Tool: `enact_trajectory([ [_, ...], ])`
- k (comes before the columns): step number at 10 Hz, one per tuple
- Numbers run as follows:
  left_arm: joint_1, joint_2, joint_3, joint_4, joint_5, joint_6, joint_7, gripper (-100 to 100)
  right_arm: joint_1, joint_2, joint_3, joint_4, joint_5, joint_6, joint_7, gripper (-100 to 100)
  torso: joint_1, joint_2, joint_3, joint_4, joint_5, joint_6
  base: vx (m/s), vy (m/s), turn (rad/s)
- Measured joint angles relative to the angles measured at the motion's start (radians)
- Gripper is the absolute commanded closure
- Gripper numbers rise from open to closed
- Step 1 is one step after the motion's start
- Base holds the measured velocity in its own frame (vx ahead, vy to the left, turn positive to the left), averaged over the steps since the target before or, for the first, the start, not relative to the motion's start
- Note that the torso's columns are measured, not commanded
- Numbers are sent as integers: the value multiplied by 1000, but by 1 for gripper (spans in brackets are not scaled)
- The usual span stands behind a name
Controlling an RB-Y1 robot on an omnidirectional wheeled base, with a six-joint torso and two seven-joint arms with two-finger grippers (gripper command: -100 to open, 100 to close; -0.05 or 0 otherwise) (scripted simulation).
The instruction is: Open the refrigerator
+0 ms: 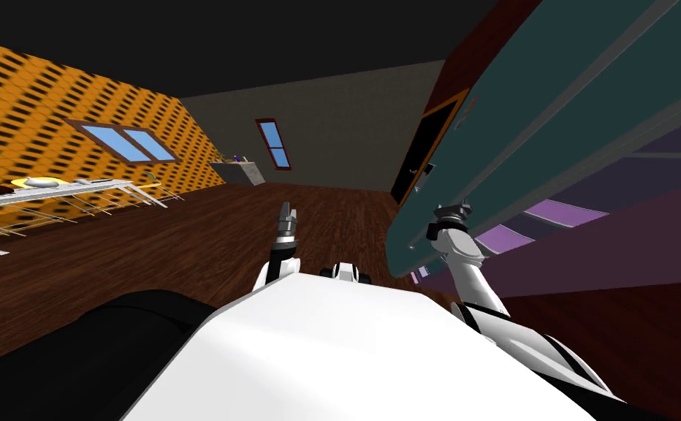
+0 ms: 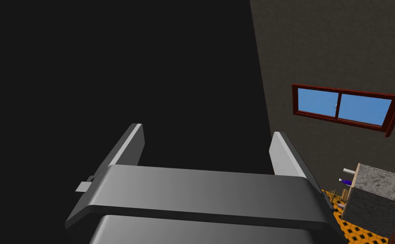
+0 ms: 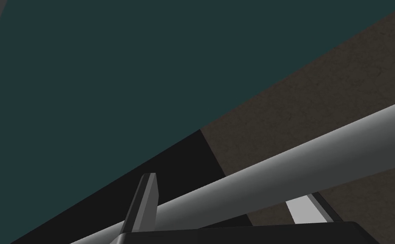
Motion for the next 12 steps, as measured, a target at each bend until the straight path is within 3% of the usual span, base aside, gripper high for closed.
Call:
enact_trajectory([
  [2,0,0,0,0,0,0,0,0,-25,-15,2,49,67,65,-51,100,4,3,2,0,1,-3,-51,83,228],
  [3,0,0,0,0,0,0,0,0,-40,-18,10,80,93,95,-76,100,-1,5,3,1,0,4,8,20,-23],
  [5,0,0,0,0,0,0,0,0,-36,-20,9,71,61,116,-52,100,-6,9,6,3,0,5,-27,46,134],
  [7,0,0,0,0,0,0,0,0,-63,-43,10,112,85,178,-56,100,8,9,6,3,4,-1,-47,71,251],
  [8,0,0,0,0,0,0,0,0,-62,-46,10,111,82,205,-49,100,7,13,8,5,4,6,-52,124,348],
  [10,0,0,0,0,0,0,0,0,-88,-79,12,171,131,261,-101,100,14,20,13,7,6,4,-23,73,192],
  [12,0,0,0,0,0,0,0,0,-97,-80,18,185,142,307,-113,100,10,27,18,9,5,13,14,10,-6],
])
